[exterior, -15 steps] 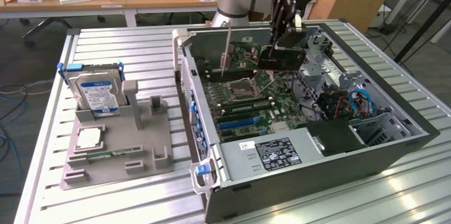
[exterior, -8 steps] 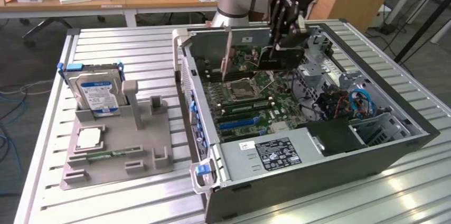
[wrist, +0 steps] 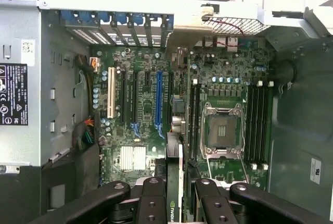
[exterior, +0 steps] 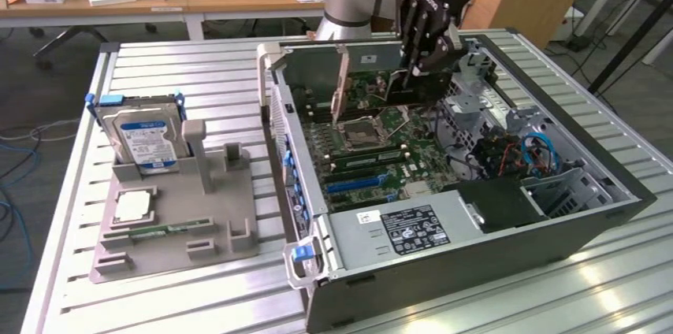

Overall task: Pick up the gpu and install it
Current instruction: 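Insert the gpu into the slot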

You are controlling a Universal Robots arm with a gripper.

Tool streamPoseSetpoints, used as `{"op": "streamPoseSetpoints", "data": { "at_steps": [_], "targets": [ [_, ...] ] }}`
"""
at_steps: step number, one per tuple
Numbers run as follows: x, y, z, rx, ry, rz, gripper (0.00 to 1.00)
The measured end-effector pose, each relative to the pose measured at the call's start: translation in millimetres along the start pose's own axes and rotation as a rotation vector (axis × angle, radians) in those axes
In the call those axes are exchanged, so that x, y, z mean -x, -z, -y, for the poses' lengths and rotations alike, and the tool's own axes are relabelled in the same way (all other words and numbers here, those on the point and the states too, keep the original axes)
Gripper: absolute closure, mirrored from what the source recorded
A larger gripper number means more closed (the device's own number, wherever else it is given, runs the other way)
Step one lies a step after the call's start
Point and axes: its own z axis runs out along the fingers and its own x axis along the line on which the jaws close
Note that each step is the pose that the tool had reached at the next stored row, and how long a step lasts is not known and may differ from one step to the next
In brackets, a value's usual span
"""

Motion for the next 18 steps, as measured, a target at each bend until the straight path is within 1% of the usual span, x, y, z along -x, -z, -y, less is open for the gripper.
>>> {"op": "streamPoseSetpoints", "data": {
  "at_steps": [4,11,18],
  "targets": [
    [0.0,-0.4,0.0,-0.0001,0.0,0.0002,0.74],
    [-0.1,-4.5,0.0,0.0,0.0,0.0,0.74],
    [-0.2,-5.6,0.0,-0.0003,-0.006,0.0004,0.74]
  ]
}}
